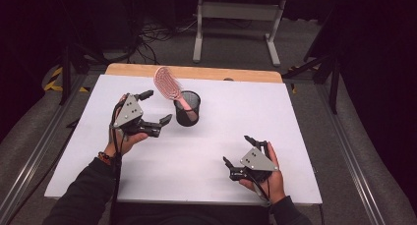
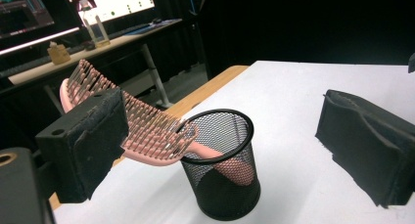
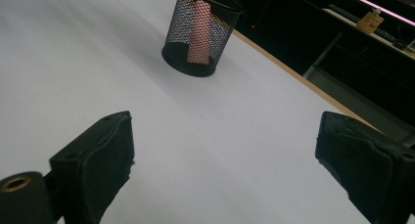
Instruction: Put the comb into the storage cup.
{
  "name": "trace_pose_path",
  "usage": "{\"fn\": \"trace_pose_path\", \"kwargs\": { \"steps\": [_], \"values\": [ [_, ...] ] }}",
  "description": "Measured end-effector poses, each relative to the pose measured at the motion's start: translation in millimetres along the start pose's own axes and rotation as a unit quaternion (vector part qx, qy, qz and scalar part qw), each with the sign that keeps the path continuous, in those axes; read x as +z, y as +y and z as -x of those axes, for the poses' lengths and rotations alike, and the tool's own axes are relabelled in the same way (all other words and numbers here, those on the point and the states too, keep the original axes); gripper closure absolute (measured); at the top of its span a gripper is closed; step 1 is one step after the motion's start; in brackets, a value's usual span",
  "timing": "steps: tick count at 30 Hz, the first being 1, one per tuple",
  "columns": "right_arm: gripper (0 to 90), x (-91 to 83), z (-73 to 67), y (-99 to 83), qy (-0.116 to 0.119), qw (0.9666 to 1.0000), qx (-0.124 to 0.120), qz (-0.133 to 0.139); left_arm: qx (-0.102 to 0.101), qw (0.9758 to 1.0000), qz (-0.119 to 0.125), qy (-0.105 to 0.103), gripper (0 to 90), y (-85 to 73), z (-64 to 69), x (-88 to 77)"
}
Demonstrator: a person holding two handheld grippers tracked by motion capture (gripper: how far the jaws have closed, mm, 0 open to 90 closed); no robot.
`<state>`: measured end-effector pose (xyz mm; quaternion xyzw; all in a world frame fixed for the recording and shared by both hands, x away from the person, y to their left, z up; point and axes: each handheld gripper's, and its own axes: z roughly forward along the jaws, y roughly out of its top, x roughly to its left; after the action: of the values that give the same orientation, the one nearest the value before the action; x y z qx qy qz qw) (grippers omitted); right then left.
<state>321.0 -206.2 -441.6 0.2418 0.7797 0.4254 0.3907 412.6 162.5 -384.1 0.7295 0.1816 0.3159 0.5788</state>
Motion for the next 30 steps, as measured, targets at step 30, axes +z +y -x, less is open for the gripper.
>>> {"fn": "trace_pose_path", "kwargs": {
  "steps": [30],
  "values": [
    [7.8, -2.1, -1.0, 2.4, 0.001, 1.0, -0.002, 0.006, 0.041, 0.9967, 0.001, -0.07, 5.9, 5.2, 40.0, -10.6]
  ]
}}
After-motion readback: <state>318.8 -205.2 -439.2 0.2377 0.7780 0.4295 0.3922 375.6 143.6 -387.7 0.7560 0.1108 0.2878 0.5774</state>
